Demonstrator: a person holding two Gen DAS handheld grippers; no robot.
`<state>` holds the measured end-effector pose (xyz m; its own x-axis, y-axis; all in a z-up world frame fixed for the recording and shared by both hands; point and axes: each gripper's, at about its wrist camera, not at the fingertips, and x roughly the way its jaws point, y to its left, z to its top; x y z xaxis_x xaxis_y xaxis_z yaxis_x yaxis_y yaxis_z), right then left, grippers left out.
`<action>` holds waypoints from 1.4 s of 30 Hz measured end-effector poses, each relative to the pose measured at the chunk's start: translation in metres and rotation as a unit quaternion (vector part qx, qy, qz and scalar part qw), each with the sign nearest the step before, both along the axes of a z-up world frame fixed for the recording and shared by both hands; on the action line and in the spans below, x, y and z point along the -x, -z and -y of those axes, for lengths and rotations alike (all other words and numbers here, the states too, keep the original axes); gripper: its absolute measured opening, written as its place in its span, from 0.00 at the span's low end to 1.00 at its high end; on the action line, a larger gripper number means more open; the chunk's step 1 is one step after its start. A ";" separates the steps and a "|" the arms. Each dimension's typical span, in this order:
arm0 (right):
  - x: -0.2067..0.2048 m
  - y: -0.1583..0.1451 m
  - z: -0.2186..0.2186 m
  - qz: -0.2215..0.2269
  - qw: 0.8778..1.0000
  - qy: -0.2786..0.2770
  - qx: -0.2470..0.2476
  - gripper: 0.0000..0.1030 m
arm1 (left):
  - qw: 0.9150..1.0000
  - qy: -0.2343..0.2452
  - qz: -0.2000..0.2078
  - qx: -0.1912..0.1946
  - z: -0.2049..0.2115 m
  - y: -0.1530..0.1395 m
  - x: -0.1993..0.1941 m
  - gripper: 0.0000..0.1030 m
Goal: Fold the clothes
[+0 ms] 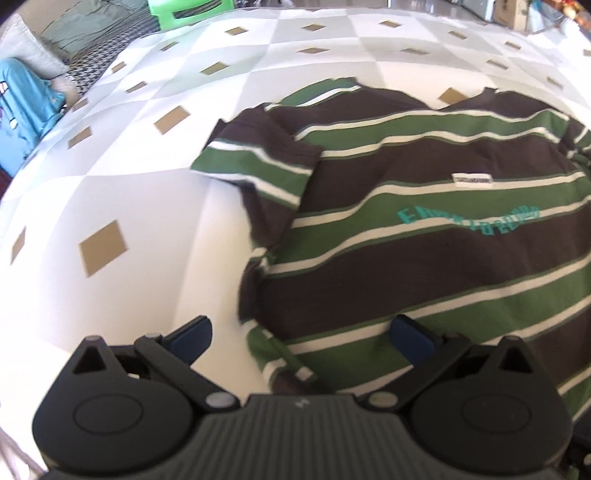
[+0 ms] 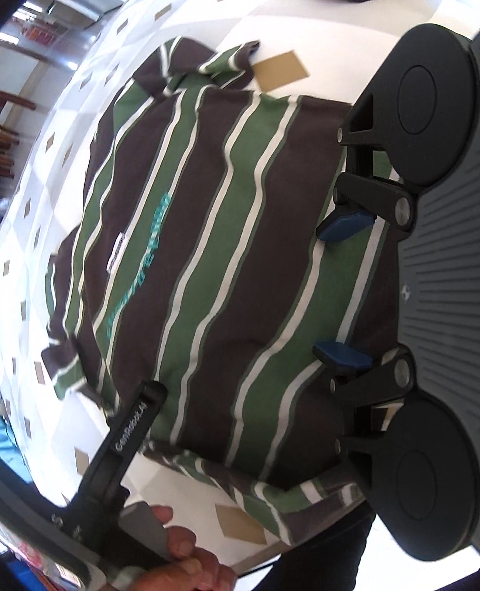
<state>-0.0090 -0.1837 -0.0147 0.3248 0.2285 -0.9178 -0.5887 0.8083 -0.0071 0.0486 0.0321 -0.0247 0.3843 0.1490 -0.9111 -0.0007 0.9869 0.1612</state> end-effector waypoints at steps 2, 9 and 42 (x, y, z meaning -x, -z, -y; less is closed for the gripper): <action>-0.006 -0.002 0.005 -0.011 1.000 0.001 -0.008 0.59 | 1.000 -0.004 -0.007 0.000 -0.001 -0.005 -0.001 1.00; -0.039 -0.027 0.050 -0.001 0.999 0.047 -0.021 0.58 | 1.000 -0.006 -0.002 0.022 -0.006 -0.034 0.007 1.00; -0.162 -0.014 0.128 0.030 0.983 0.173 -0.052 0.40 | 0.996 0.059 -0.042 0.045 0.055 0.002 -0.043 1.00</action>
